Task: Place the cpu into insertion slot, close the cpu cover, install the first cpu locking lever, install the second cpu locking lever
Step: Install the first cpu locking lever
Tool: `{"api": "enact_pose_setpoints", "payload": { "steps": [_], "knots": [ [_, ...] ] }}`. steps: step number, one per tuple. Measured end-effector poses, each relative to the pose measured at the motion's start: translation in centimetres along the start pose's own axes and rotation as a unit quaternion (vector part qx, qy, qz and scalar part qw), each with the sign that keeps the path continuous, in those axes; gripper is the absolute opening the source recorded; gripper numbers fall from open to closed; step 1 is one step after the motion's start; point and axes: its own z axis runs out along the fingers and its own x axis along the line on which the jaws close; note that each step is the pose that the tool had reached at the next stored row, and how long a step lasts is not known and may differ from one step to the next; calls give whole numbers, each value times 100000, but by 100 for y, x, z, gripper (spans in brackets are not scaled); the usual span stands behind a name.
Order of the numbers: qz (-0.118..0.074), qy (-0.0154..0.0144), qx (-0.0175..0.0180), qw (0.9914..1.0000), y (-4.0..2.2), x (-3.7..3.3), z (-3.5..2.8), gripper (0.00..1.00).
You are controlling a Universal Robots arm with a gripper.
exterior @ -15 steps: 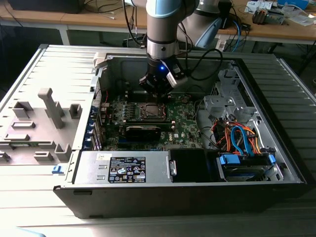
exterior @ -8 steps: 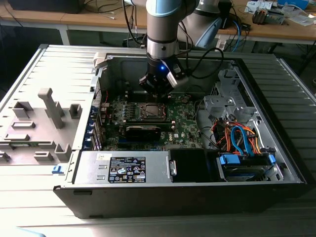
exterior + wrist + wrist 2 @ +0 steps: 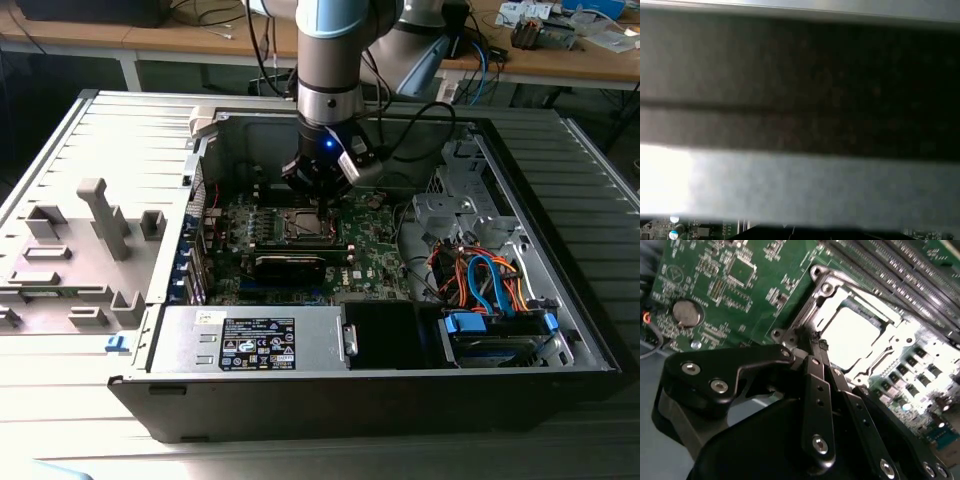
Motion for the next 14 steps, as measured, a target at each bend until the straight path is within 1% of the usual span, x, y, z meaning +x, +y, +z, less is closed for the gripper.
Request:
{"api": "enact_pose_setpoints", "payload": {
  "steps": [3,5,7,8,9,11,14],
  "knots": [
    [163,14,19,100000,-76,6,12,11],
    [175,21,19,100000,-140,4,18,11],
    [174,90,18,100000,-195,-14,23,11],
    [167,181,11,100000,-219,-46,25,11],
    [162,245,4,100000,-228,-66,27,11],
    [163,262,16,100000,-233,-75,15,11],
    [165,258,3,100000,-236,-78,-56,11]
  ]
}}
